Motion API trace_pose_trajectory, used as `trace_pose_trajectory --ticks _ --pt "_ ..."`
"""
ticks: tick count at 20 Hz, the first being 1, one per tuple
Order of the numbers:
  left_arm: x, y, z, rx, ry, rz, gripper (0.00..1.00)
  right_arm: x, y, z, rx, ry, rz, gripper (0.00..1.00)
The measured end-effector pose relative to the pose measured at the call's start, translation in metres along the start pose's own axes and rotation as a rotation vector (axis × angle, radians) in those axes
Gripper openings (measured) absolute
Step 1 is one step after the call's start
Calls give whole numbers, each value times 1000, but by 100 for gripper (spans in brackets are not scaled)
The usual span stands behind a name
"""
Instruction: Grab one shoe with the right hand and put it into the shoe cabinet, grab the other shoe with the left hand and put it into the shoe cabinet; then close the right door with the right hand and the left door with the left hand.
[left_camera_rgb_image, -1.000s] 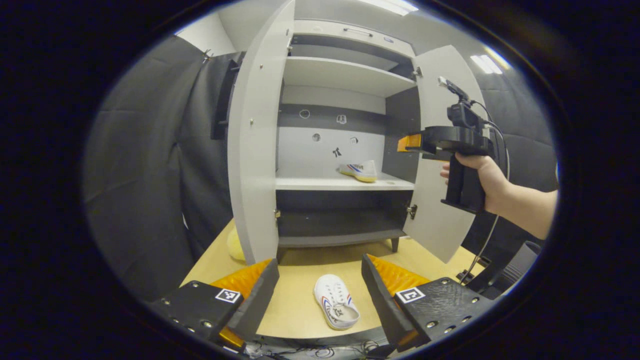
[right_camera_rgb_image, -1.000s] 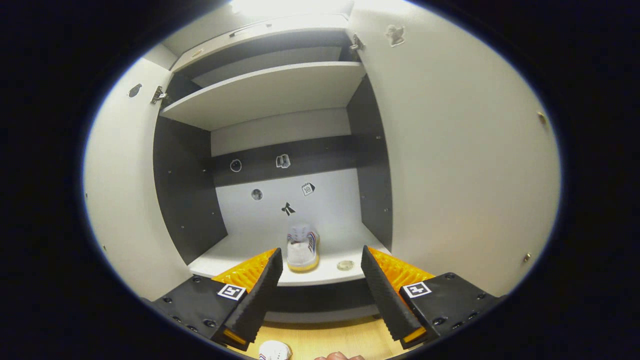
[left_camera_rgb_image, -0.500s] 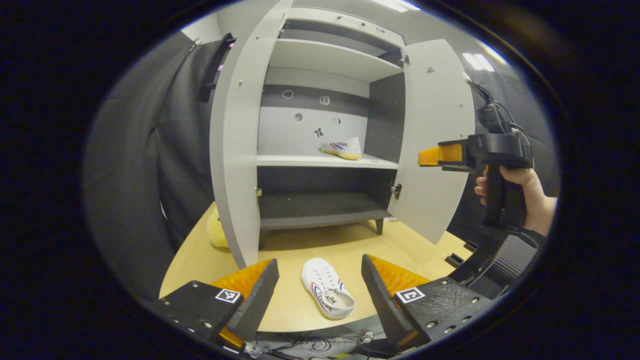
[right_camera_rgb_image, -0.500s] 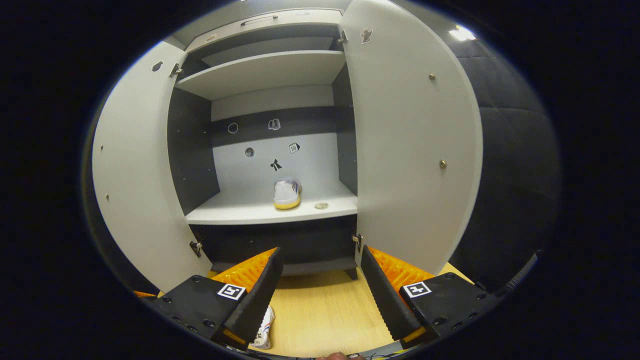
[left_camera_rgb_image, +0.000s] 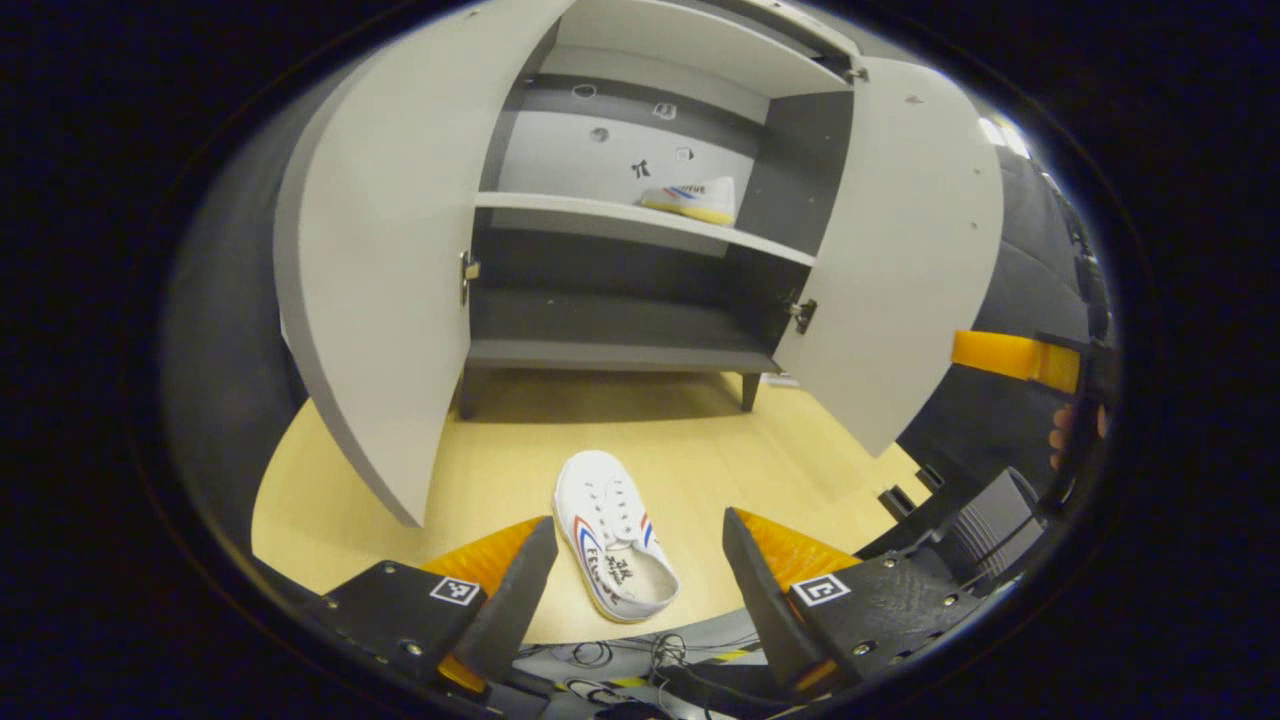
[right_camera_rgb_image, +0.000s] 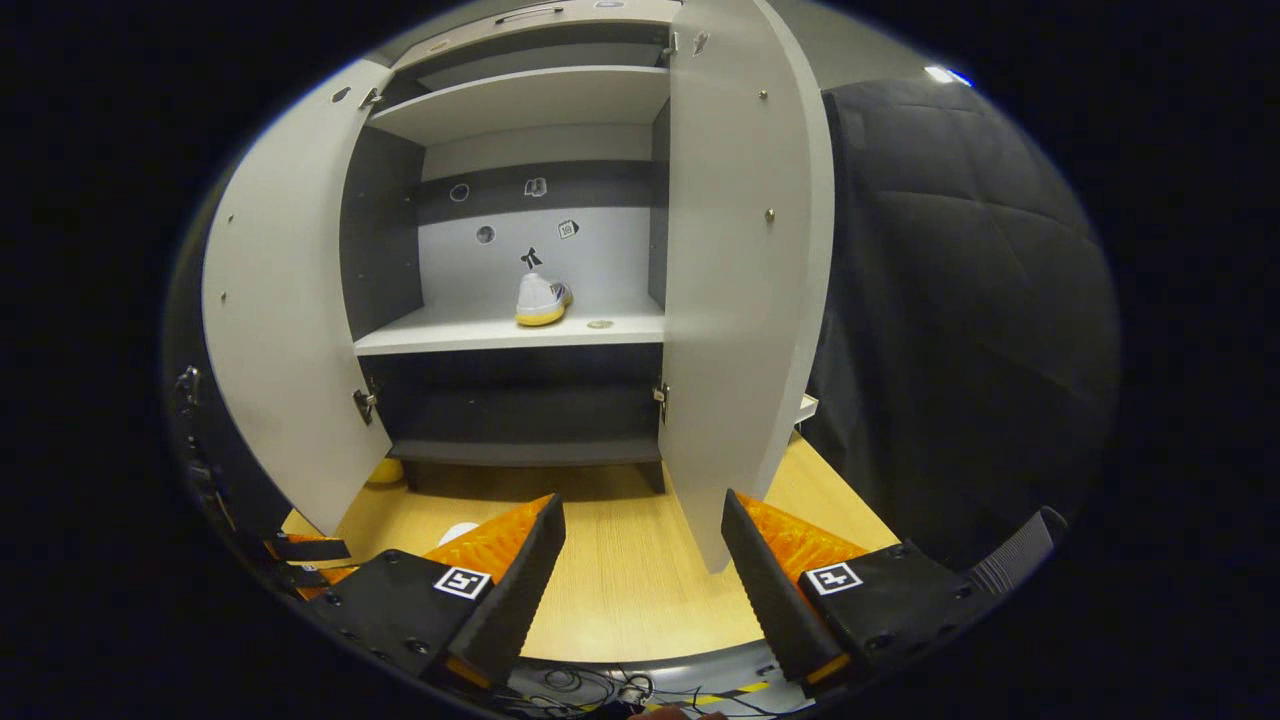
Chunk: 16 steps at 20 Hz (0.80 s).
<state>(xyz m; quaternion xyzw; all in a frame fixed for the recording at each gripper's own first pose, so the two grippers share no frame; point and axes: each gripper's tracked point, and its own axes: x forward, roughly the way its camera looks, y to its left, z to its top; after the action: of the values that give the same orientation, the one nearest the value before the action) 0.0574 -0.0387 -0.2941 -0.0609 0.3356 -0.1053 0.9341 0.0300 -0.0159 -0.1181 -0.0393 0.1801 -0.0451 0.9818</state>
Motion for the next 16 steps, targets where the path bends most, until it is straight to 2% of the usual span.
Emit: trace_pose_trajectory --ticks 1,2,5,8,10,13,15,16 --pt "10 8 -2 -17 5 42 94 1 2 -1 -3 -10 15 99" --pt "20 12 -3 -41 9 66 96 4 7 -2 -6 -21 41 99" --pt "47 19 -19 -86 63 99 94 17 21 -12 -35 -19 114 98" --pt "79 31 -44 -74 136 138 96 29 31 -15 -45 -21 197 99" --pt "98 42 -59 -45 174 165 94 36 27 -18 -79 -34 223 99" --pt "114 50 -81 -60 225 190 96 38 23 -27 -106 -35 288 100" --pt "120 53 -88 -90 256 184 94 38 11 -31 -127 -37 295 100" --pt "124 54 -91 -102 259 181 89 38 3 -32 -133 -38 289 100"
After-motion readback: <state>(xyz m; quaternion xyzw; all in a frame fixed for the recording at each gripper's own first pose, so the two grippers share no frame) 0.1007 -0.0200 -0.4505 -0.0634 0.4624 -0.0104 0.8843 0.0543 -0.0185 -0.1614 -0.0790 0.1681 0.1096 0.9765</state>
